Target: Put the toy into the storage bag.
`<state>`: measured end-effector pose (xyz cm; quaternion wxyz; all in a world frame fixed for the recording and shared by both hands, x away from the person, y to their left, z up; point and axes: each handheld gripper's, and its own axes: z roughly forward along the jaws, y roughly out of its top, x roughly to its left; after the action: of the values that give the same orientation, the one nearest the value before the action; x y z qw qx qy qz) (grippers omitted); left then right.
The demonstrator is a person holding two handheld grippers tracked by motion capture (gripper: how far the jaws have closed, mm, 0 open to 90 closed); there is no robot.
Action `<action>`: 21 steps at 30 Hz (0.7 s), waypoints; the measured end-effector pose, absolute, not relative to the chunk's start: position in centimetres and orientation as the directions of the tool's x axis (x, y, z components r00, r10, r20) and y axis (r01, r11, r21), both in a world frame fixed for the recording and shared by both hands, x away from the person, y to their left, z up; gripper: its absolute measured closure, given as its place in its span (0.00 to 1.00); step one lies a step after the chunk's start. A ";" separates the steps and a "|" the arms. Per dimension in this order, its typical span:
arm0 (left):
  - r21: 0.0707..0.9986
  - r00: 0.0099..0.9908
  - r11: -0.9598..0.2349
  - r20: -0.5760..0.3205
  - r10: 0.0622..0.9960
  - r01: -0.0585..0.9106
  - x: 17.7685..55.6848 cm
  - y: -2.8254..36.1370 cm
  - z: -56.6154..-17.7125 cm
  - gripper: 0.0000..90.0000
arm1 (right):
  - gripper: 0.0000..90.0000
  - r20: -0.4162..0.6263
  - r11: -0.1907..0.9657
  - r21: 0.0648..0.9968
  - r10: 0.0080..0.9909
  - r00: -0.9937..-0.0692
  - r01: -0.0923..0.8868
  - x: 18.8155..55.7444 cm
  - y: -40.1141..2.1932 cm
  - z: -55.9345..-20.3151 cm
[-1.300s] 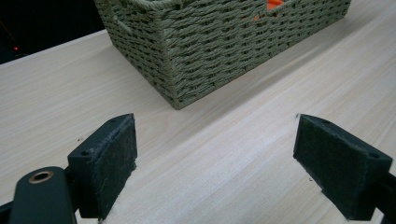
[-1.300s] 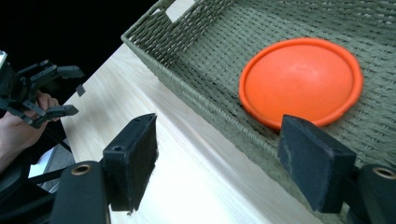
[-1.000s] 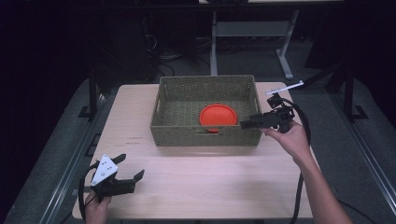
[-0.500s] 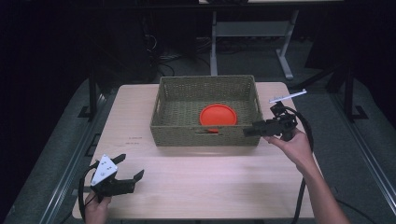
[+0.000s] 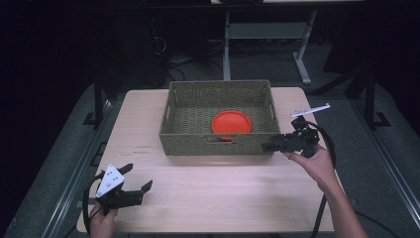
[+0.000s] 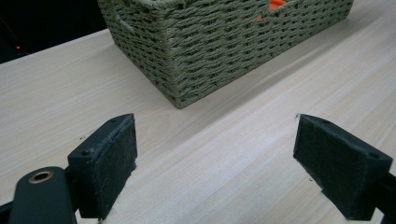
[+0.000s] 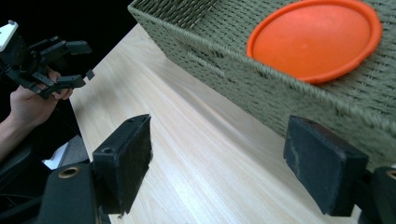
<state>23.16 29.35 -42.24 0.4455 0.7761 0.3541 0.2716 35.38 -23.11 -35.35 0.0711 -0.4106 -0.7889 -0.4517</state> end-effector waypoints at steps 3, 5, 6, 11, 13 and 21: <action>0.883 0.602 -0.353 0.106 0.791 0.308 23.2 29.4 -42.2 0.14 | 0.25 0.487 0.250 0.653 0.585 -0.649 0.715 35.1 -23.4 -35.8; 0.884 0.601 -0.353 0.106 0.792 0.308 23.1 29.3 -42.2 0.14 | 0.25 0.491 0.245 0.652 0.585 -0.646 0.717 34.9 -23.6 -36.1; 0.884 0.602 -0.353 0.107 0.792 0.307 23.1 29.3 -42.2 0.14 | 0.25 0.491 0.242 0.652 0.586 -0.644 0.718 34.8 -23.7 -36.2; 0.884 0.601 -0.353 0.107 0.792 0.306 23.2 29.3 -42.3 0.14 | 0.25 0.499 0.235 0.647 0.589 -0.636 0.726 34.4 -24.3 -36.9; 0.885 0.601 -0.351 0.107 0.792 0.306 23.2 29.3 -42.3 0.14 | 0.25 0.500 0.231 0.650 0.587 -0.636 0.724 34.3 -24.5 -37.1; 0.882 0.604 -0.359 0.112 0.789 0.306 23.1 29.3 -42.3 0.14 | 0.25 0.513 0.214 0.643 0.593 -0.621 0.736 33.7 -25.4 -38.0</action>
<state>23.15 29.28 -42.26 0.4434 0.7780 0.3518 0.2726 33.69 -25.38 -38.02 0.0781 -0.4284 -0.7751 -0.4577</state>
